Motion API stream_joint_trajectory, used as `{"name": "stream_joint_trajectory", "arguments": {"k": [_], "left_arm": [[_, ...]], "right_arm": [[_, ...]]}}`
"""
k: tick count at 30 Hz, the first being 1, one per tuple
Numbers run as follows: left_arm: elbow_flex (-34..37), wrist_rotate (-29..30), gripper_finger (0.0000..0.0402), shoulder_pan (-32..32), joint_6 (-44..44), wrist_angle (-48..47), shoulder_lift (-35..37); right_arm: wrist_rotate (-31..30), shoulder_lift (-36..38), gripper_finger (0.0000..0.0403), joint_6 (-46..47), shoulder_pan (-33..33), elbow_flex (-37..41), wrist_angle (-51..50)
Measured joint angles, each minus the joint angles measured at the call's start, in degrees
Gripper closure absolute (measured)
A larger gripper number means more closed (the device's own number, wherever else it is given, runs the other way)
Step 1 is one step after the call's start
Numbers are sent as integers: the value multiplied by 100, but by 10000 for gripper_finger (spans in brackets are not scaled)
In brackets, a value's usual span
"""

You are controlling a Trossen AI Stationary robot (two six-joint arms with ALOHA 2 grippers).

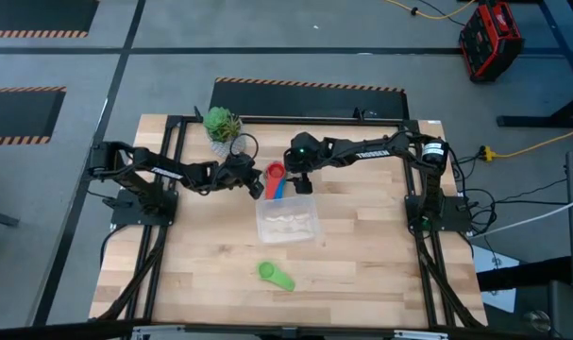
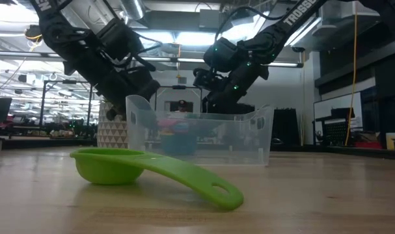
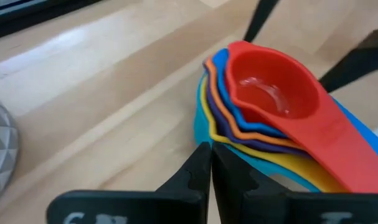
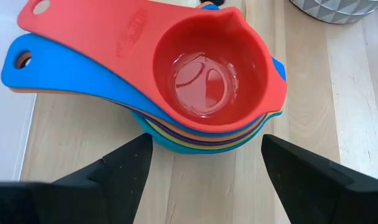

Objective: Nest measuring cups in basket
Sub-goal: Stack the red measuring cup on top of the blue measuring cup

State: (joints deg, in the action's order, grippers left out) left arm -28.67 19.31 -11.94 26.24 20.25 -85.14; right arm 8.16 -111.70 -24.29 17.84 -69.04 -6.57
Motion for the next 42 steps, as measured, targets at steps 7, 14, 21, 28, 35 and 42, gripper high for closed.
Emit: {"name": "stream_joint_trajectory", "arguments": {"k": [7,14,21,28,35,42], "left_arm": [[0,-253,400,-184,15,-51,0],[-2,-272,400,-178,34,-318,0],[-2,-811,400,-145,222,-533,0],[-2,-875,400,118,260,-531,0],[-2,-853,400,375,765,-524,0],[-2,-848,400,618,973,-337,-166]], "right_arm": [[-15,0,98,-13,0,0,-7],[-17,0,98,-159,8,-30,-113],[-11,1,98,-292,192,-250,-738],[-13,2,98,-476,513,-334,-958],[-15,2,98,-444,790,-334,-734],[-10,3,98,-440,826,-334,-412]]}}
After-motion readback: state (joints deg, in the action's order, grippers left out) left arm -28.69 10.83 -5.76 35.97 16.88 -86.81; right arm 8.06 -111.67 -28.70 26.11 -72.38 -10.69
